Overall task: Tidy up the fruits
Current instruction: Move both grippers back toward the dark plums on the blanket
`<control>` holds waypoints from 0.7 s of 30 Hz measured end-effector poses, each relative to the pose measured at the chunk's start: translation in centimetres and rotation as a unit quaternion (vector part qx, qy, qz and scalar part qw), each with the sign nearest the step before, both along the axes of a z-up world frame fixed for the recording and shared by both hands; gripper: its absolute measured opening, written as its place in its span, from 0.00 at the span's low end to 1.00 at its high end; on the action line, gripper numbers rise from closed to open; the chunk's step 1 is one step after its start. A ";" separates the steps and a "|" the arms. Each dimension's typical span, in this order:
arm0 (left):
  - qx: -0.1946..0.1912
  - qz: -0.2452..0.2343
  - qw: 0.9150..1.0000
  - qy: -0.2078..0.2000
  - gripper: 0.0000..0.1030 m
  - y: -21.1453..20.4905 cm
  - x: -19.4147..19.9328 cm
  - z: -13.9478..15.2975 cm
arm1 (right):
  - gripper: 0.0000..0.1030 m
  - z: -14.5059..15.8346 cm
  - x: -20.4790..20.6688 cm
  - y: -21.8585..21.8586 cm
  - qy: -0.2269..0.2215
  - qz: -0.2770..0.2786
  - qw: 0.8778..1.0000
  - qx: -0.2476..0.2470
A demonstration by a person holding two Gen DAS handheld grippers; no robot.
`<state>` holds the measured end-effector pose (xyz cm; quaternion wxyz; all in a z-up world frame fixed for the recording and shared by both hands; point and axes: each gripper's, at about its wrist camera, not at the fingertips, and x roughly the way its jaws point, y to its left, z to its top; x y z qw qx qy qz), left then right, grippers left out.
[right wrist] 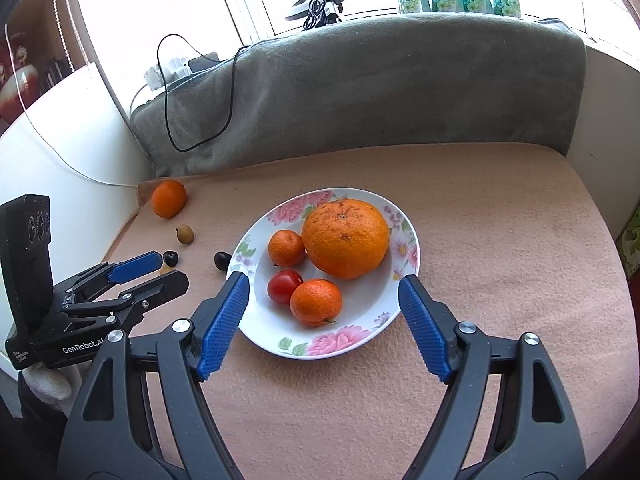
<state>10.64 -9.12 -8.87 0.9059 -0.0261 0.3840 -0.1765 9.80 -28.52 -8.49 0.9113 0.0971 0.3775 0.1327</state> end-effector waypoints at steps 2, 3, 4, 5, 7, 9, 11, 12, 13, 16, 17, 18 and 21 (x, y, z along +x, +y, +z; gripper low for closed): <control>0.000 0.004 1.000 -0.001 0.69 0.4 -0.1 0.1 | 0.77 0.2 0.0 0.5 -0.001 0.004 1.000 -0.001; 0.000 0.006 1.000 -0.002 0.69 0.8 -0.1 0.1 | 0.77 0.3 0.0 0.7 -0.002 0.007 1.000 -0.001; 0.000 0.010 1.000 -0.003 0.69 1.0 -0.2 0.2 | 0.77 0.4 0.0 0.9 -0.003 0.008 1.000 -0.001; -0.001 0.012 1.000 -0.003 0.69 1.4 -0.2 0.2 | 0.77 0.5 -0.1 1.2 -0.004 0.010 1.000 0.000; -0.002 0.020 1.000 -0.003 0.69 2.1 -0.3 0.2 | 0.78 0.6 -0.1 1.6 -0.004 0.014 1.000 0.003; -0.004 0.028 1.000 -0.004 0.69 3.1 -0.5 0.2 | 0.77 0.8 0.0 2.0 -0.004 0.020 1.000 0.006; -0.005 0.038 0.999 -0.004 0.69 4.0 -0.7 0.1 | 0.78 0.9 0.1 2.6 -0.005 0.026 1.000 0.007; -0.004 0.042 0.999 -0.004 0.69 4.5 -0.8 0.0 | 0.78 1.0 0.1 2.9 -0.006 0.029 1.000 0.006; -0.003 0.046 0.999 -0.004 0.69 5.0 -0.9 0.0 | 0.77 1.1 0.2 3.2 -0.007 0.033 0.999 0.004; -0.004 0.061 0.998 -0.003 0.69 6.7 -1.3 -0.3 | 0.77 1.3 0.2 4.2 -0.011 0.045 0.999 0.003; -0.004 0.065 0.998 -0.003 0.69 7.3 -1.4 -0.4 | 0.77 1.4 0.2 4.6 -0.012 0.049 0.999 0.002; -0.004 0.070 0.998 -0.002 0.69 7.8 -1.6 -0.5 | 0.77 1.4 0.2 5.0 -0.013 0.054 0.998 0.001; -0.001 0.086 0.996 0.002 0.69 9.4 -1.9 -0.9 | 0.77 1.6 0.4 6.1 -0.014 0.068 0.998 -0.001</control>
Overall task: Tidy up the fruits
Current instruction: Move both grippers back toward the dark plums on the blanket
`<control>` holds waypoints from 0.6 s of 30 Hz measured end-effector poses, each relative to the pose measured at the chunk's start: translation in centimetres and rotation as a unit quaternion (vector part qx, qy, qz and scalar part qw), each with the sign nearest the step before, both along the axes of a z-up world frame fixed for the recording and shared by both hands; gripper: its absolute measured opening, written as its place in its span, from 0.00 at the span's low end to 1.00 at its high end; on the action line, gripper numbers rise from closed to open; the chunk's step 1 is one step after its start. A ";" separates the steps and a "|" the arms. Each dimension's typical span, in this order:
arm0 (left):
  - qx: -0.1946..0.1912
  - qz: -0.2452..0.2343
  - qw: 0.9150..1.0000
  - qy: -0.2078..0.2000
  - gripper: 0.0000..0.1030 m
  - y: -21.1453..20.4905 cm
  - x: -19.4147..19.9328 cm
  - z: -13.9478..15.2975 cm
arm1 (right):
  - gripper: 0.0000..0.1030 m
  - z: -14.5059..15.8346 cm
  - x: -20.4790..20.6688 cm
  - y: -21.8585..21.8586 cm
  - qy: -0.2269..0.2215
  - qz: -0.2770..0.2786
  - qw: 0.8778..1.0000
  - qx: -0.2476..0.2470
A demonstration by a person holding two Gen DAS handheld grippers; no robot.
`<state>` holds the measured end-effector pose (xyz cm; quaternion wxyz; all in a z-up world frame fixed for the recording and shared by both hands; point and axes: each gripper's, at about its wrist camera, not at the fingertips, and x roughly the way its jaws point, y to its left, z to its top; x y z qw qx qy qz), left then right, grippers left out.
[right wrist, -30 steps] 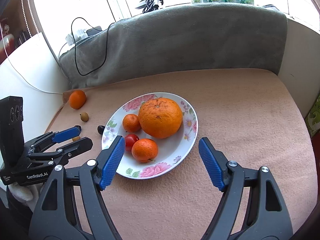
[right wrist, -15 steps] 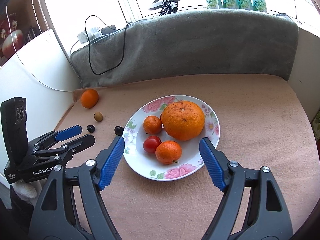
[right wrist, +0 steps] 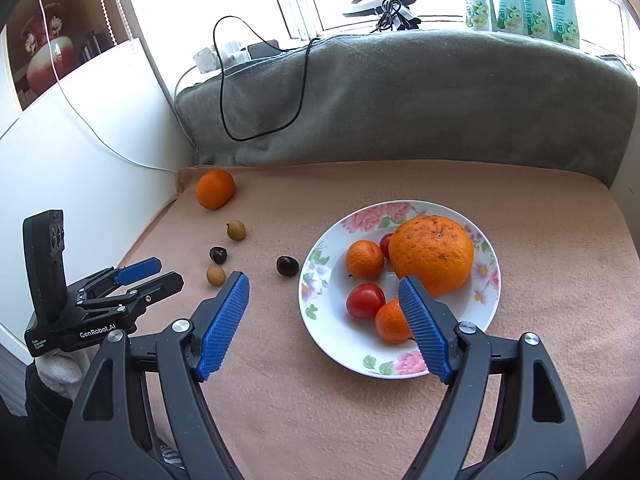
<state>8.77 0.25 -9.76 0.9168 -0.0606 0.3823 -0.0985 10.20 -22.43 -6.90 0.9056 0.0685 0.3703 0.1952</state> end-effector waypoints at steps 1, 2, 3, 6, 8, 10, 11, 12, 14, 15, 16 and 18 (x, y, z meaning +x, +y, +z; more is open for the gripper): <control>0.000 0.005 1.000 0.001 0.69 0.5 -0.1 -0.2 | 0.77 0.0 0.1 0.4 -0.001 0.005 1.000 -0.001; -0.001 0.008 1.000 0.002 0.69 0.9 -0.2 -0.3 | 0.77 0.0 0.2 0.7 -0.001 0.009 1.000 -0.002; -0.003 0.011 1.000 0.003 0.69 1.3 -0.2 -0.4 | 0.77 0.0 0.3 1.1 -0.002 0.013 1.000 -0.002; -0.015 0.020 1.000 0.006 0.69 2.4 -0.2 -0.7 | 0.77 0.0 0.6 2.1 -0.002 0.025 1.000 -0.004; -0.020 0.023 1.000 0.006 0.69 2.9 -0.2 -0.8 | 0.78 -0.1 0.7 2.8 -0.004 0.033 0.999 -0.008; -0.022 0.026 0.999 0.005 0.69 3.3 0.0 -0.8 | 0.77 -0.1 0.7 3.5 -0.006 0.037 0.999 -0.012; -0.025 0.026 0.999 0.005 0.69 3.4 0.1 -0.8 | 0.77 -0.2 0.8 3.7 -0.006 0.040 0.999 -0.013; -0.028 0.026 0.999 0.005 0.69 3.6 0.2 -0.9 | 0.77 -0.3 0.8 4.0 -0.005 0.044 0.999 -0.013; -0.030 0.025 0.999 0.005 0.68 3.8 0.4 -1.0 | 0.77 -0.4 1.0 4.5 -0.005 0.050 0.999 -0.017; -0.030 0.024 0.999 0.005 0.64 3.9 0.5 -1.0 | 0.77 -0.5 1.1 4.8 -0.005 0.055 0.998 -0.020; -0.031 0.024 0.999 0.007 0.59 4.0 0.7 -1.0 | 0.77 -0.6 1.3 5.1 -0.005 0.060 0.998 -0.025; -0.041 0.022 0.999 0.012 0.57 4.3 1.1 -1.3 | 0.77 -0.7 1.6 5.7 -0.004 0.073 0.997 -0.034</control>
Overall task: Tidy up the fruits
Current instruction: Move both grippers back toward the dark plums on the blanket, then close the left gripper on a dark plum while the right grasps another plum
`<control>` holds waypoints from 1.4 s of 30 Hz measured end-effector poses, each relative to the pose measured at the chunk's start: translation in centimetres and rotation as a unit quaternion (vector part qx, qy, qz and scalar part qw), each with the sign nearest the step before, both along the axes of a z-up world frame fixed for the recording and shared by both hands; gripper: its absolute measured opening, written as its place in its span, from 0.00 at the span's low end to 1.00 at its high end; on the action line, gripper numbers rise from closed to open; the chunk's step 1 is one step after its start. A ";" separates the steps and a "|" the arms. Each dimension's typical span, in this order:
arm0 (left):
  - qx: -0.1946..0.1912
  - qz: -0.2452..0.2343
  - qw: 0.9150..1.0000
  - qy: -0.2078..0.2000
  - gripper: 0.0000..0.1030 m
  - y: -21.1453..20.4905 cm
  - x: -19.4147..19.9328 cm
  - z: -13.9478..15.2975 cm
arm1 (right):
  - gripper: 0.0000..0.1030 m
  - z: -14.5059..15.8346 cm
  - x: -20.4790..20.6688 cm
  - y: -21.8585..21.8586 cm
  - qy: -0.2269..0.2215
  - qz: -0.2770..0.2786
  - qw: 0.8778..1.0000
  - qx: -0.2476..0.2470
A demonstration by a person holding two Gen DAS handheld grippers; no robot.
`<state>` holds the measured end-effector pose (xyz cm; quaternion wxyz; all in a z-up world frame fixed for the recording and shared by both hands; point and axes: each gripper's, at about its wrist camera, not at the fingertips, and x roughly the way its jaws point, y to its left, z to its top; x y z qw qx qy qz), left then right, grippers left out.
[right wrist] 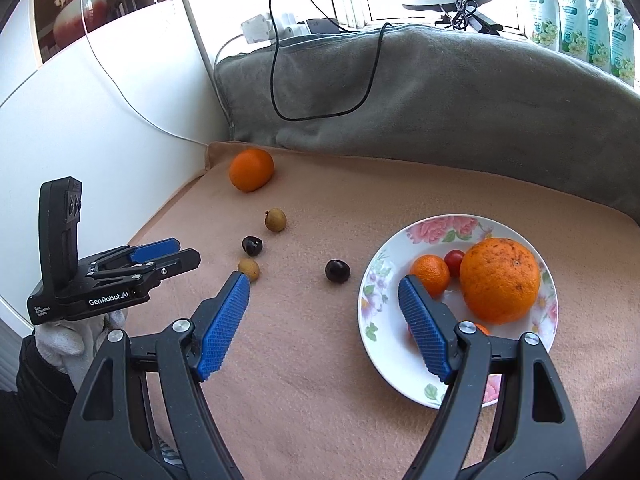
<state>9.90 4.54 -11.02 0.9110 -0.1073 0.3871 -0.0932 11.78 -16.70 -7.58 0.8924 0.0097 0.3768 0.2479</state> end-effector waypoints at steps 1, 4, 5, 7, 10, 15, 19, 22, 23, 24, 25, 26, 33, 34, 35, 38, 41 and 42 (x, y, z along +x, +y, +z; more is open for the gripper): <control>-0.006 -0.001 1.000 0.002 0.56 0.1 0.2 -0.1 | 0.77 0.0 0.2 0.4 0.000 0.007 1.000 -0.005; -0.012 -0.004 1.000 0.009 0.51 0.4 0.8 -0.6 | 0.74 -0.2 0.7 1.5 -0.003 0.029 0.999 -0.025; -0.014 -0.006 1.000 0.011 0.51 0.4 1.0 -0.7 | 0.71 -0.4 0.9 1.9 -0.001 0.039 0.999 -0.033; -0.018 -0.008 1.000 0.017 0.48 0.6 1.5 -1.0 | 0.60 -0.9 1.5 2.8 0.005 0.063 0.997 -0.053; -0.021 -0.014 0.999 0.025 0.43 0.6 2.3 -1.4 | 0.49 -1.8 2.6 3.9 0.016 0.094 0.992 -0.083; -0.031 -0.020 0.999 0.040 0.40 0.6 3.9 -2.1 | 0.46 -3.0 4.4 5.6 0.024 0.130 0.982 -0.138; -0.031 -0.031 0.997 0.056 0.39 0.2 5.3 -2.7 | 0.43 -3.5 5.7 6.5 0.027 0.149 0.974 -0.170; -0.026 -0.035 0.997 0.065 0.39 0.0 6.3 -3.0 | 0.42 -4.0 6.5 7.2 0.030 0.166 0.967 -0.191; -0.028 -0.036 0.997 0.068 0.39 0.0 6.6 -3.2 | 0.42 -4.2 6.8 7.3 0.034 0.170 0.965 -0.197; -0.031 -0.039 0.996 0.071 0.39 0.0 6.8 -3.3 | 0.41 -4.4 7.0 7.5 0.037 0.175 0.963 -0.203; -0.033 -0.040 0.996 0.075 0.39 -0.1 7.1 -3.4 | 0.41 -4.6 7.2 7.6 0.041 0.181 0.960 -0.208; -0.034 -0.041 0.995 0.080 0.39 -0.1 7.3 -3.6 | 0.41 -4.8 7.4 7.8 0.045 0.187 0.958 -0.212; -0.031 -0.052 0.993 0.098 0.36 -0.6 7.9 -4.4 | 0.40 -6.3 8.5 8.7 0.061 0.206 0.946 -0.242; -0.030 -0.053 0.993 0.099 0.35 -0.7 7.9 -4.4 | 0.40 -6.6 8.6 8.8 0.061 0.207 0.945 -0.247; -0.029 -0.054 0.993 0.100 0.35 -0.8 8.0 -4.5 | 0.40 -6.8 8.7 8.9 0.063 0.208 0.944 -0.249; -0.026 -0.055 0.993 0.102 0.35 -1.2 8.1 -4.8 | 0.39 -7.3 8.8 9.0 0.068 0.207 0.942 -0.256; -0.022 -0.053 0.993 0.101 0.31 -1.4 8.4 -4.9 | 0.33 -7.9 8.8 9.4 0.068 0.207 0.938 -0.268; -0.023 -0.051 0.993 0.101 0.29 -1.4 8.4 -4.9 | 0.33 -8.0 8.8 9.4 0.068 0.207 0.938 -0.269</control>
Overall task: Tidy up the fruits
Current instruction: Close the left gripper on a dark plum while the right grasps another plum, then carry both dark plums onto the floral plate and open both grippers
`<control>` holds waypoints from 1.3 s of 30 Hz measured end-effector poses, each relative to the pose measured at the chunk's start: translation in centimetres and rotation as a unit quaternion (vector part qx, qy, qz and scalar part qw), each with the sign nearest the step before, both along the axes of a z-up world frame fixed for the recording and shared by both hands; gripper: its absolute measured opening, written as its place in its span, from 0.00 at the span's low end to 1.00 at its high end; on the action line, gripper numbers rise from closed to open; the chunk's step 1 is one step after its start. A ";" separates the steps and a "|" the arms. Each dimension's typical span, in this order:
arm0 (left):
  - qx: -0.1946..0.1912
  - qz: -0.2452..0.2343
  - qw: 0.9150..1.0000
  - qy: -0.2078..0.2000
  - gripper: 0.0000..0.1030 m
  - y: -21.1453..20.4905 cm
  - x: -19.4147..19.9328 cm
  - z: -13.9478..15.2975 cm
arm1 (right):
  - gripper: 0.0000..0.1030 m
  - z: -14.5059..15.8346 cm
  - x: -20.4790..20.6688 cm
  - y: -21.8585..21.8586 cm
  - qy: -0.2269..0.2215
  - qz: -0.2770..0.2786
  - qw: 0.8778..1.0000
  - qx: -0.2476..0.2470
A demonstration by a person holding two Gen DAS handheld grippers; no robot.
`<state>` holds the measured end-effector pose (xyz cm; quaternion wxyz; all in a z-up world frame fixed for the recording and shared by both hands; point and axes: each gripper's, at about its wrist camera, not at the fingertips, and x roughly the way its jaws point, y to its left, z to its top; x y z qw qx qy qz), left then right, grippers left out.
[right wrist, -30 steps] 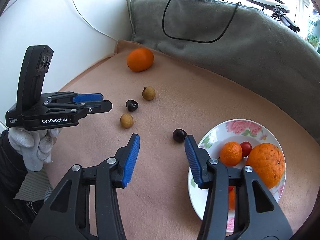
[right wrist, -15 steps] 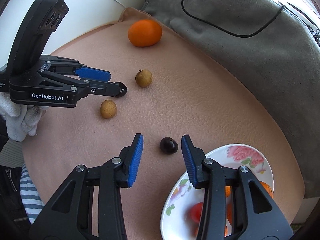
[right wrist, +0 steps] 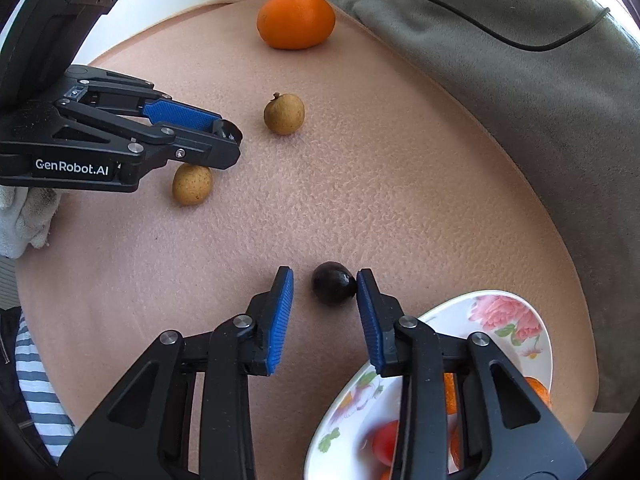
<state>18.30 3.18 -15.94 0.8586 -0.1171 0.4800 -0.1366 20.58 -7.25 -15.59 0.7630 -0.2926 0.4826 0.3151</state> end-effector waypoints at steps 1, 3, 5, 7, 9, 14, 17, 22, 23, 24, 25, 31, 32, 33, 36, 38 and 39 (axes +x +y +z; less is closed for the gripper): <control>0.001 0.001 1.000 0.000 0.27 0.1 0.0 -0.1 | 0.32 0.0 0.0 0.0 0.001 -0.001 1.000 0.000; 0.003 0.002 1.000 -0.002 0.23 0.1 0.0 -0.1 | 0.27 -0.1 0.1 0.0 -0.002 -0.002 1.000 -0.003; 0.001 0.003 1.000 -0.004 0.23 0.1 -0.2 -0.1 | 0.23 0.0 0.1 0.0 -0.006 -0.002 1.000 -0.008; 0.002 0.003 1.000 -0.005 0.23 0.0 -0.3 -0.2 | 0.23 0.0 0.2 0.0 -0.006 -0.005 1.000 -0.006; 0.000 0.005 1.000 -0.007 0.23 0.2 -0.4 -0.1 | 0.23 0.1 0.2 -0.1 -0.007 -0.007 1.000 -0.005; -0.008 0.011 1.000 -0.013 0.23 0.9 -1.0 0.4 | 0.23 1.1 -0.2 -0.4 -0.010 -0.020 1.000 0.020; -0.015 0.014 1.000 -0.018 0.23 1.7 -1.6 0.8 | 0.23 2.0 -0.6 -0.7 -0.013 -0.027 0.999 0.041; -0.021 0.013 0.999 -0.030 0.23 2.5 -2.6 1.8 | 0.23 3.2 -1.7 -1.3 -0.019 -0.034 0.997 0.065; -0.022 0.012 0.999 -0.033 0.23 2.6 -2.8 2.0 | 0.23 3.3 -1.8 -1.5 -0.020 -0.037 0.997 0.070; -0.023 0.011 0.999 -0.035 0.23 2.6 -3.1 2.1 | 0.23 3.5 -1.9 -1.9 -0.020 -0.041 0.996 0.076; -0.025 0.010 0.999 -0.038 0.23 2.6 -3.3 2.4 | 0.23 3.6 -2.0 -2.1 -0.020 -0.044 0.996 0.081; -0.034 0.002 0.998 -0.058 0.23 1.2 -4.5 4.0 | 0.23 4.3 -3.2 -3.3 -0.027 -0.067 0.992 0.105; -0.036 0.000 0.997 -0.061 0.23 1.2 -4.8 4.3 | 0.23 4.6 -3.6 -3.7 -0.029 -0.072 0.991 0.108; -0.038 -0.003 0.997 -0.065 0.23 1.0 -5.1 4.6 | 0.23 4.8 -4.0 -4.0 -0.031 -0.076 0.990 0.111; -0.039 -0.011 0.996 -0.076 0.23 0.0 -5.5 5.7 | 0.23 5.5 -4.7 -5.3 -0.037 -0.093 0.987 0.125; -0.042 -0.016 0.996 -0.082 0.23 -0.8 -5.7 6.2 | 0.23 6.1 -4.9 -6.0 -0.041 -0.104 0.984 0.138; -0.043 -0.020 0.995 -0.084 0.23 -1.1 -5.8 6.4 | 0.23 6.4 -5.2 -6.5 -0.044 -0.110 0.983 0.144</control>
